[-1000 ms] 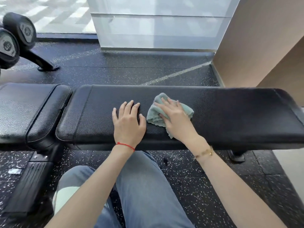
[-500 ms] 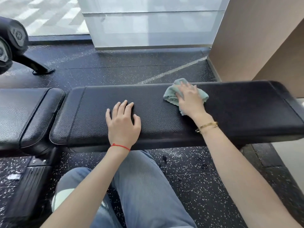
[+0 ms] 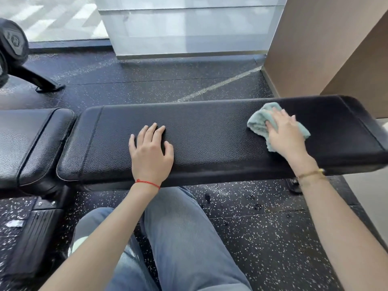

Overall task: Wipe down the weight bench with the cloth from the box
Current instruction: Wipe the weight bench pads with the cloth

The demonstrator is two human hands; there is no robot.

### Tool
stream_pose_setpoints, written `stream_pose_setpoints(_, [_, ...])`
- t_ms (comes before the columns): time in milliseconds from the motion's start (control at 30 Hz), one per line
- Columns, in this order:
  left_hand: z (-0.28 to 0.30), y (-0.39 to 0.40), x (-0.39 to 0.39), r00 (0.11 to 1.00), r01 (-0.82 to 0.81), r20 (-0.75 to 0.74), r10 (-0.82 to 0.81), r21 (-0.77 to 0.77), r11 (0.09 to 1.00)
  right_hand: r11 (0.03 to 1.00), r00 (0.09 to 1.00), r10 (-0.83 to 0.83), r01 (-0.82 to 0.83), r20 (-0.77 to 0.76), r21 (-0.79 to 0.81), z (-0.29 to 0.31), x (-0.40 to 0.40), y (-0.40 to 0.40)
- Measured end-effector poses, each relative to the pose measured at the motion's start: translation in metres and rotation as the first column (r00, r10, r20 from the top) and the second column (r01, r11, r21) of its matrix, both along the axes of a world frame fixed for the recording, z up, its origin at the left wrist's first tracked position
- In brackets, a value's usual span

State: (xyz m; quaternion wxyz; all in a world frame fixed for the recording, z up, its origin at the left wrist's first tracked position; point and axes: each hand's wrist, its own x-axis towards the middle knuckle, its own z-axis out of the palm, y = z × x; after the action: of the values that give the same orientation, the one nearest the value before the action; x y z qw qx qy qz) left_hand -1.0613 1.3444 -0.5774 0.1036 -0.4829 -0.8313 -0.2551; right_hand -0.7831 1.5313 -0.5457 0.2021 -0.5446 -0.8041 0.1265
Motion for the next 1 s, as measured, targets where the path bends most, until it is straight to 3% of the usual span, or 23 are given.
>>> stream_pose_setpoints(100, [0.000,-0.001,0.002,1.000,-0.012,-0.002,0.012,0.005,1.000,0.997,0.996,-0.076,0.075,0.054,0.017,-0.001,-0.030,0.019])
stream_pose_setpoints(267, [0.001,-0.001,0.002,1.000,-0.003,0.007,0.003,-0.002,1.000,0.966,0.966,0.255,-0.257,0.039,0.041,-0.008,-0.052,-0.044])
stream_pose_setpoints(367, [0.001,-0.002,0.000,1.000,0.004,0.006,-0.004,-0.008,1.000,0.946,0.946,0.322,-0.321,-0.026,0.039,-0.007,-0.027,-0.074])
stream_pose_setpoints(500, [0.001,-0.002,-0.001,1.000,0.011,0.010,-0.011,-0.017,1.000,0.971,0.966,0.235,-0.238,-0.108,-0.024,-0.001,0.000,-0.057])
stream_pose_setpoints(700, [0.001,0.001,0.003,1.000,0.008,0.014,-0.008,-0.034,0.999,1.000,0.999,-0.015,0.015,0.040,0.000,-0.003,-0.039,0.032])
stream_pose_setpoints(800, [0.004,0.001,0.002,1.000,0.018,0.022,-0.018,-0.037,0.999,0.987,0.986,0.158,-0.158,0.043,-0.013,0.002,-0.084,0.017])
stream_pose_setpoints(900, [0.003,0.000,0.000,0.999,0.034,0.031,-0.033,-0.054,0.998,0.901,0.901,0.434,-0.434,-0.016,-0.006,0.004,-0.101,-0.043])
stream_pose_setpoints(1000, [0.003,-0.001,-0.004,0.998,0.057,0.040,-0.055,-0.061,0.996,0.824,0.823,0.566,-0.566,-0.053,-0.003,0.002,-0.081,-0.090])
